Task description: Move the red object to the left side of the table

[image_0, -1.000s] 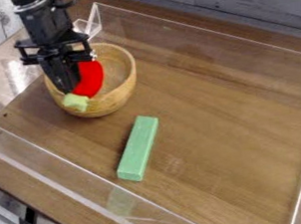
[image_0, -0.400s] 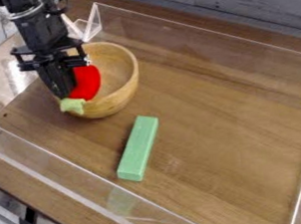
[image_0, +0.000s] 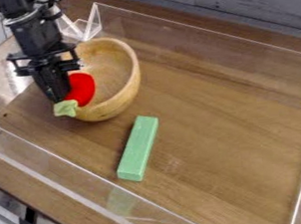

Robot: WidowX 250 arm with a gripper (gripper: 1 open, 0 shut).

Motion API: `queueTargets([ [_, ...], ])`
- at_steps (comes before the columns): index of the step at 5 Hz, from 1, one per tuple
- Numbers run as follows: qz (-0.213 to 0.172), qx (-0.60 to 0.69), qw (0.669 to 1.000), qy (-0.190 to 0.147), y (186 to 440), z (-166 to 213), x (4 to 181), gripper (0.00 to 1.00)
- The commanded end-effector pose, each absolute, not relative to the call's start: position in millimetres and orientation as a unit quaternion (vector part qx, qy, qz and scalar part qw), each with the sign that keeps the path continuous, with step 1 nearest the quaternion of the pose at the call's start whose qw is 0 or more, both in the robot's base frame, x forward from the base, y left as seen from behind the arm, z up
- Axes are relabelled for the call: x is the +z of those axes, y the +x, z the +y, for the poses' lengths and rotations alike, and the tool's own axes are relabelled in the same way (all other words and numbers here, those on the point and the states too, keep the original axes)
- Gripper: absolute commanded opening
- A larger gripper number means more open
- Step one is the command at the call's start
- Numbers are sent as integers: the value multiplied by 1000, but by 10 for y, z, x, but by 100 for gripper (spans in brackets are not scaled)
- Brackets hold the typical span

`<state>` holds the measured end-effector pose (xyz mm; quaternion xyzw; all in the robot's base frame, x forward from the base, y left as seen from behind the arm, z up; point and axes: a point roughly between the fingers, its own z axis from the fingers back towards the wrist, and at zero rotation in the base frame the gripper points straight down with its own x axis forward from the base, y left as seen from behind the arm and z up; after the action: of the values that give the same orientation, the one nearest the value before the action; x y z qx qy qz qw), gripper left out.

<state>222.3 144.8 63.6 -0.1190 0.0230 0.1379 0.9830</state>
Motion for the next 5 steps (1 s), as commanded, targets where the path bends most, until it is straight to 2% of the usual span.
queueTargets([
  [1, 8, 141, 984, -109, 2266, 1605, 683, 0],
  [4, 21, 148, 981, -120, 2279, 1777, 533, 0],
  [5, 26, 150, 981, -124, 2288, 1777, 497, 100],
])
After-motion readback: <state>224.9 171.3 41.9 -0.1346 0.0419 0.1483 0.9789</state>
